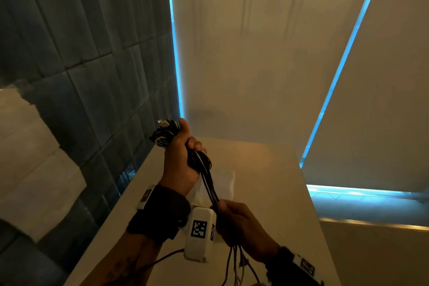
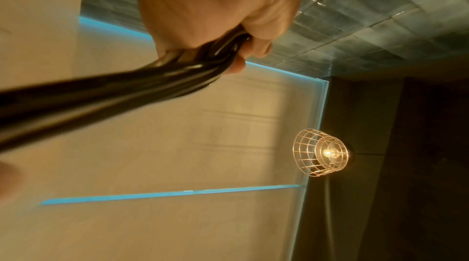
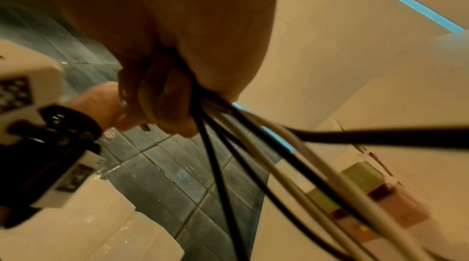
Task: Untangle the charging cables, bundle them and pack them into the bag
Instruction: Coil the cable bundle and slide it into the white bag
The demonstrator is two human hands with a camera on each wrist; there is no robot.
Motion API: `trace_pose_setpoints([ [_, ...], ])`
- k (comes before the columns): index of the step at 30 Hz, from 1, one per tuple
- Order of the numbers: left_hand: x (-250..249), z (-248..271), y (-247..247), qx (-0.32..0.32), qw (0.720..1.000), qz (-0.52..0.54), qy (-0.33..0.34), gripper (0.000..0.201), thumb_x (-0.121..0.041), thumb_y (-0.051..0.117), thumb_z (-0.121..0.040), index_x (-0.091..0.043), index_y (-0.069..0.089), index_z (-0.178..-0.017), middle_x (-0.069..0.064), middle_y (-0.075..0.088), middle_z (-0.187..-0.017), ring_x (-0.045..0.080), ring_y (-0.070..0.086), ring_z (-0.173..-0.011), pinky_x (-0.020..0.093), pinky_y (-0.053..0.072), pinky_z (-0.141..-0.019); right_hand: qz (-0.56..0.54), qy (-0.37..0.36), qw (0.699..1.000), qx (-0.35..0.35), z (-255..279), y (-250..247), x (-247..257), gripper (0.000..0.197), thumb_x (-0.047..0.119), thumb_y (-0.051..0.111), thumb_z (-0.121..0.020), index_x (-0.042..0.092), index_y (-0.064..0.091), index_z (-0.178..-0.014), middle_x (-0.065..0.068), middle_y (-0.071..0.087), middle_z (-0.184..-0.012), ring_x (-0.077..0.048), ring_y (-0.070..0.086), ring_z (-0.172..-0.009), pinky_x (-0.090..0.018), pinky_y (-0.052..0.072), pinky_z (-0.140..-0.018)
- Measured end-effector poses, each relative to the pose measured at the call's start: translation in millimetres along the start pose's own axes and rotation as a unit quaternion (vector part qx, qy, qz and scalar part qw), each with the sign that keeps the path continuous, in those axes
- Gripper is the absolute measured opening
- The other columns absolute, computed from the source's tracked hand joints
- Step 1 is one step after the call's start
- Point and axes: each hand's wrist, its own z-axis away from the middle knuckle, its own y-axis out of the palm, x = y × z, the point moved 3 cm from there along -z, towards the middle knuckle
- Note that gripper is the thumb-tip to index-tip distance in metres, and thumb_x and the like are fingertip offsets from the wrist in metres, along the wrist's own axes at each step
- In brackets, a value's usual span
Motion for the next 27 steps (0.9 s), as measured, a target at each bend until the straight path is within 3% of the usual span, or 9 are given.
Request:
trace_pose_setpoints([
  [2,-1.1,7.1,8.2,0.028,0.999,0.020,-0.010,0.033,-0.043,0.065,-0.072,-0.024,0.040,-0.059,-0.009,0.034,-0.045,0.004,0.037,-0.040,0.024,0.033,-0.056,0.015,0.009,1.000,0.013,-3.1,-3.6,-4.3,0.034,0.042,0.041,-0.095,0.030,0.065,-0.074,0.009,0.041,-0.059,-0.007,0.033,-0.049,-0.022,0.027,-0.046],
  [4,0.1,13.9,12.3,0.051,0.997,0.053,-0.019,0.030,-0.039,0.066,-0.069,-0.024,0.042,-0.061,-0.008,0.035,-0.045,0.004,0.036,-0.038,0.023,0.034,-0.054,0.060,0.007,0.998,0.020,-7.4,-7.9,-6.8,0.034,0.042,0.040,-0.095,0.027,0.063,-0.076,0.009,0.043,-0.061,-0.007,0.034,-0.052,-0.024,0.028,-0.049],
  [8,2.0,22.3,11.7,0.103,0.991,0.056,-0.063,0.036,-0.039,0.058,-0.086,-0.019,0.042,-0.060,-0.008,0.033,-0.042,0.005,0.033,-0.035,0.021,0.035,-0.044,0.167,-0.004,0.985,0.045,-14.3,-24.3,1.7,0.034,0.043,0.044,-0.095,0.020,0.054,-0.073,0.013,0.047,-0.063,-0.005,0.038,-0.054,-0.020,0.032,-0.051],
  [12,-1.5,28.2,7.1,0.209,0.967,-0.022,-0.147,0.037,-0.030,0.065,-0.081,-0.016,0.040,-0.059,-0.008,0.030,-0.039,0.005,0.031,-0.031,0.022,0.036,-0.042,0.288,-0.016,0.956,0.053,-18.7,-51.5,23.4,0.044,0.039,0.059,-0.093,0.002,0.058,-0.068,-0.003,0.046,-0.061,-0.005,0.040,-0.052,-0.015,0.034,-0.051],
  [14,-0.6,33.2,3.2,0.252,0.948,-0.091,-0.169,0.040,-0.021,0.074,-0.066,-0.014,0.034,-0.064,-0.006,0.029,-0.039,0.006,0.029,-0.031,0.022,0.036,-0.042,0.345,-0.013,0.935,0.081,-21.8,-58.0,37.9,0.032,0.032,0.064,-0.090,0.013,0.062,-0.065,-0.002,0.050,-0.059,-0.005,0.044,-0.053,-0.018,0.035,-0.054],
  [16,3.2,36.7,-3.1,0.271,0.932,-0.154,-0.185,0.039,-0.021,0.070,-0.068,-0.014,0.032,-0.065,-0.005,0.027,-0.041,0.008,0.027,-0.032,0.022,0.034,-0.042,0.391,-0.003,0.913,0.119,-25.3,-58.7,52.3,0.024,0.032,0.067,-0.088,0.022,0.064,-0.066,-0.001,0.054,-0.060,-0.010,0.046,-0.056,-0.024,0.038,-0.058],
  [20,9.1,43.7,-12.4,0.276,0.909,-0.238,-0.205,0.036,-0.021,0.069,-0.076,-0.014,0.035,-0.068,-0.003,0.028,-0.044,0.010,0.026,-0.035,0.023,0.033,-0.044,0.447,0.017,0.881,0.156,-27.4,-62.8,78.3,0.012,0.026,0.071,-0.085,0.015,0.072,-0.081,0.010,0.059,-0.061,-0.002,0.049,-0.058,-0.018,0.041,-0.060],
  [24,22.0,54.8,-16.7,0.264,0.885,-0.344,-0.167,0.025,-0.020,0.069,-0.076,-0.008,0.051,-0.090,-0.002,0.037,-0.048,0.011,0.036,-0.039,0.021,0.035,-0.044,0.479,0.018,0.866,0.142,-32.4,-69.3,107.4,0.013,0.024,0.073,-0.084,0.011,0.073,-0.085,0.005,0.067,-0.071,-0.006,0.058,-0.066,-0.022,0.047,-0.066],
  [27,28.6,57.8,-13.1,0.259,0.878,-0.389,-0.105,0.011,-0.022,0.071,-0.073,-0.015,0.063,-0.076,-0.001,0.050,-0.054,0.014,0.051,-0.051,0.025,0.046,-0.056,0.511,-0.004,0.849,0.131,-40.0,-67.5,122.4,0.011,0.023,0.071,-0.085,0.012,0.072,-0.083,0.009,0.065,-0.070,-0.003,0.059,-0.066,-0.015,0.046,-0.063],
])
